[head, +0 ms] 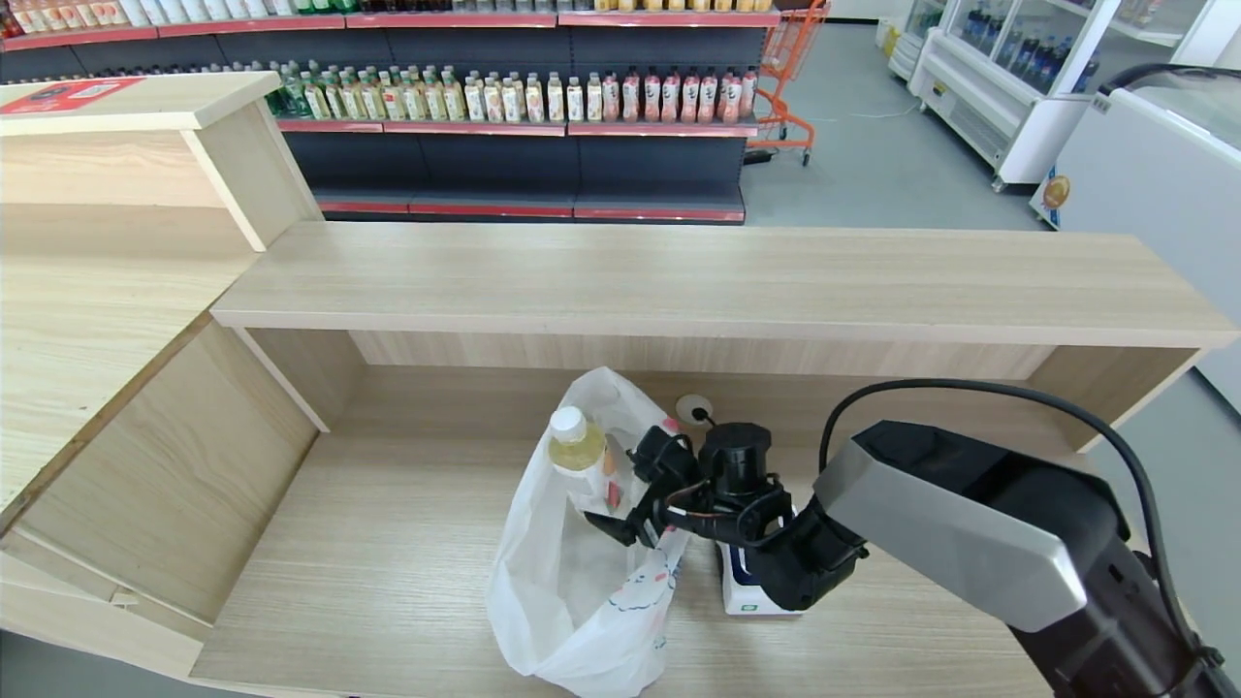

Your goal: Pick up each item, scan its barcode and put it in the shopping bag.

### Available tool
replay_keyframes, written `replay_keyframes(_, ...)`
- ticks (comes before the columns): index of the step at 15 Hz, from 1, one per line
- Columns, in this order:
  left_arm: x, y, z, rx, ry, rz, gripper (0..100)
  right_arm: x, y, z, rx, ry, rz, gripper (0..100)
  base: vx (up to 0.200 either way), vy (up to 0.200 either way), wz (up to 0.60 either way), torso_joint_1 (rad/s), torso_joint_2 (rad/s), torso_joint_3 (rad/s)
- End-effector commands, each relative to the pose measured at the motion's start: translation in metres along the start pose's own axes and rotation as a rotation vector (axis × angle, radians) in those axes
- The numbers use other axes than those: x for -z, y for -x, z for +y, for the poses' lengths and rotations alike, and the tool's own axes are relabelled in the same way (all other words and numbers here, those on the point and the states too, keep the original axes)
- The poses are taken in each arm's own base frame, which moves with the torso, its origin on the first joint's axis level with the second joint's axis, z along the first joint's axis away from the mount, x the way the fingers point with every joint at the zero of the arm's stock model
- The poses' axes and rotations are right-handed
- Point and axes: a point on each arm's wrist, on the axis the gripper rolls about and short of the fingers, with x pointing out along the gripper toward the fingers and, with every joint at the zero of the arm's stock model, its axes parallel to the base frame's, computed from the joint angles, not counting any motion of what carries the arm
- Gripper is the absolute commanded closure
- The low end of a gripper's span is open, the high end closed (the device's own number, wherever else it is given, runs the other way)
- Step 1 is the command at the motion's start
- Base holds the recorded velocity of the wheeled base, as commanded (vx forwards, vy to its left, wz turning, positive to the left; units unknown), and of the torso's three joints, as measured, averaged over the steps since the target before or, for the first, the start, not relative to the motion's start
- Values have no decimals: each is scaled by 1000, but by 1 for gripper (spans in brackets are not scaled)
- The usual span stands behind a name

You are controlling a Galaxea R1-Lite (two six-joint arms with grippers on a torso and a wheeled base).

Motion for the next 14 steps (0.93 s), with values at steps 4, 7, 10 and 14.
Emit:
replay_keyframes(4, 0, 0, 0, 0, -1, 0, 0, -89, 67, -19, 65, -223, -62, 0, 0, 0, 0, 0, 0, 0)
replay_keyframes(7, 0, 0, 0, 0, 1, 0, 0, -95, 130, -25, 141, -333, 7, 0, 0, 0, 0, 0, 0, 0)
replay_keyframes(10, 0, 0, 0, 0, 1, 0, 0, -87, 185, -37, 247, -402, 50, 0, 0, 0, 0, 0, 0, 0)
replay_keyframes(14, 0, 0, 0, 0, -1, 0, 0, -96, 288, -33, 478, -489, 126, 0, 0, 0, 0, 0, 0, 0)
